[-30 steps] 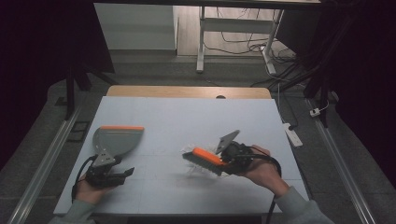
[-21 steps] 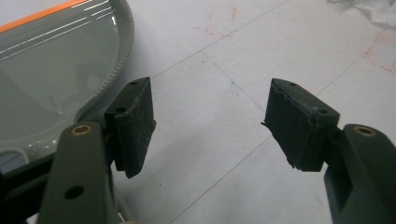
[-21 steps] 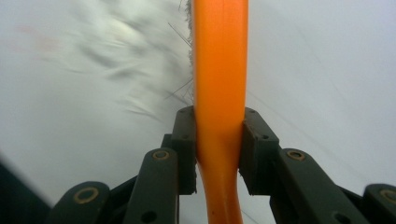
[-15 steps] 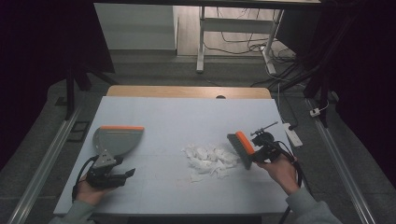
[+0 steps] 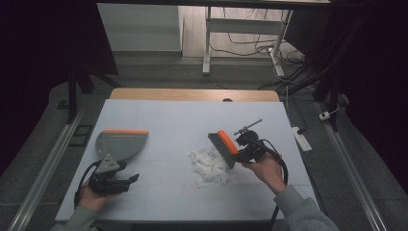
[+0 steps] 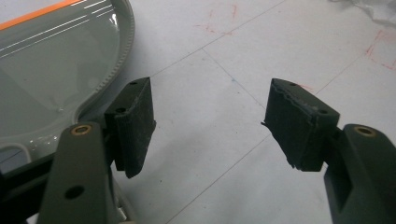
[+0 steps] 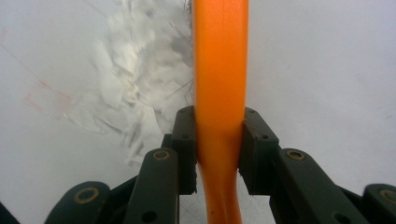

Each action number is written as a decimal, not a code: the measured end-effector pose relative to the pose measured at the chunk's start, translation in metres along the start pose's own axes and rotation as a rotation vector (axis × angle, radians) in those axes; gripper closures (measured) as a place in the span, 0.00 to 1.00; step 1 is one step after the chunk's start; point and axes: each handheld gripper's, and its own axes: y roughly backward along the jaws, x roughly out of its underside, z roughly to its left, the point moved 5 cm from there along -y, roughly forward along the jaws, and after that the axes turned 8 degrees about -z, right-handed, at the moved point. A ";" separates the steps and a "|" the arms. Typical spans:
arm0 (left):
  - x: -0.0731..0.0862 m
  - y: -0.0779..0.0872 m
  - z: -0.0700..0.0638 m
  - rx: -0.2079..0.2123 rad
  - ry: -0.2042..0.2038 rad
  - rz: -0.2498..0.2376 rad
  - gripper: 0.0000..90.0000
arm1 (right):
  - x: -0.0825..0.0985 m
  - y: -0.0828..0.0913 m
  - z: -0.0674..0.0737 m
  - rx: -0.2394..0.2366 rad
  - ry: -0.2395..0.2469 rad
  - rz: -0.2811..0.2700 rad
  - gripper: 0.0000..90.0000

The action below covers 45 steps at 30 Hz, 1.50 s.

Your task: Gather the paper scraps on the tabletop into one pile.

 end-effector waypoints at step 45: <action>-0.008 -0.006 -0.006 -0.002 -0.006 -0.008 0.36 | 0.078 0.040 -0.066 0.078 -0.011 -0.239 0.78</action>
